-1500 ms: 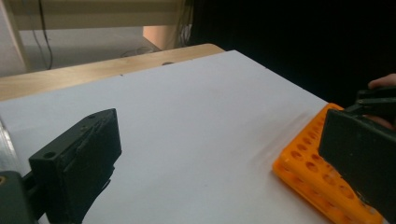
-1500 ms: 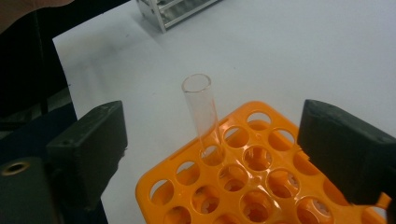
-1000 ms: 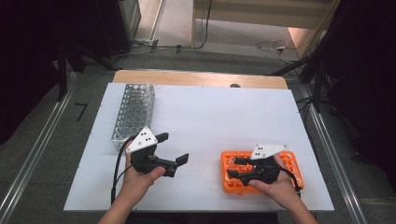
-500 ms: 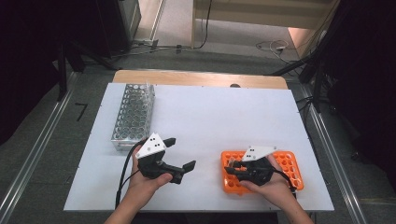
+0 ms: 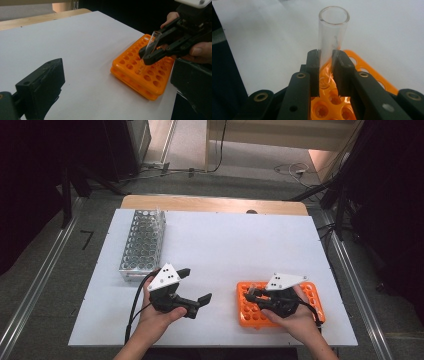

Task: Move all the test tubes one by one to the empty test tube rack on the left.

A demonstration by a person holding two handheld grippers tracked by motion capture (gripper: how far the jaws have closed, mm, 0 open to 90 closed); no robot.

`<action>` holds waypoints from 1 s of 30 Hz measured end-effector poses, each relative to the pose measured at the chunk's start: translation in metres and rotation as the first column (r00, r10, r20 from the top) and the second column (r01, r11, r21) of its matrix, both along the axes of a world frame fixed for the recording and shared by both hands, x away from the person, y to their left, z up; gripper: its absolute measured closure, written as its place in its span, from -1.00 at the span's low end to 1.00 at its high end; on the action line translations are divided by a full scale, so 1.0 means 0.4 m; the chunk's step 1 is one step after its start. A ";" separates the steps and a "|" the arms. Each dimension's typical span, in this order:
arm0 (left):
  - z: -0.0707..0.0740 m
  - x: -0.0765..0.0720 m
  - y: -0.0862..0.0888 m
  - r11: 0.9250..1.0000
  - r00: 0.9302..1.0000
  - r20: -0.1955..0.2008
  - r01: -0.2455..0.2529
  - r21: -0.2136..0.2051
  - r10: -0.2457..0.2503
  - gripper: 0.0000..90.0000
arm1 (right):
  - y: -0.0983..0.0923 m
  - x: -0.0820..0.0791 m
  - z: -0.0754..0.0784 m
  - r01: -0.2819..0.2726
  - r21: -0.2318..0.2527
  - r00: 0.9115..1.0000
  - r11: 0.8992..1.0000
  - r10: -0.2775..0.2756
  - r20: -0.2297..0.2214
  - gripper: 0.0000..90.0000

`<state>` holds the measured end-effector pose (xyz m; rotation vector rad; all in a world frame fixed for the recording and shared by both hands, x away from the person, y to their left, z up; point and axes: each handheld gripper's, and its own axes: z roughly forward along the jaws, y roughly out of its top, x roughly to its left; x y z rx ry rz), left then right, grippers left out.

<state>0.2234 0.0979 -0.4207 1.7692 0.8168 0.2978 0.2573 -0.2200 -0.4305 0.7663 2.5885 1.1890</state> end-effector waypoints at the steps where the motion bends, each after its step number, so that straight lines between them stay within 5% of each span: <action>1: -0.002 0.000 -0.003 1.000 1.000 0.003 0.002 0.005 -0.002 -1.00 | 0.000 -0.002 0.005 -0.002 0.007 1.000 1.000 0.002 0.006 0.63; 6: 0.000 -0.004 -0.014 1.000 1.000 0.005 0.014 0.002 -0.014 -1.00 | 0.015 -0.017 0.027 -0.013 0.047 1.000 0.999 0.013 0.011 0.63; 22: 0.011 -0.028 -0.083 0.995 0.995 0.008 0.103 -0.007 -0.103 -0.99 | 0.117 -0.050 0.012 -0.117 0.034 0.993 0.992 0.117 0.001 0.63; 30: 0.010 -0.042 -0.118 0.994 0.994 0.011 0.109 0.022 -0.109 -0.53 | 0.143 -0.063 0.008 -0.144 0.029 0.989 0.989 0.145 -0.006 0.63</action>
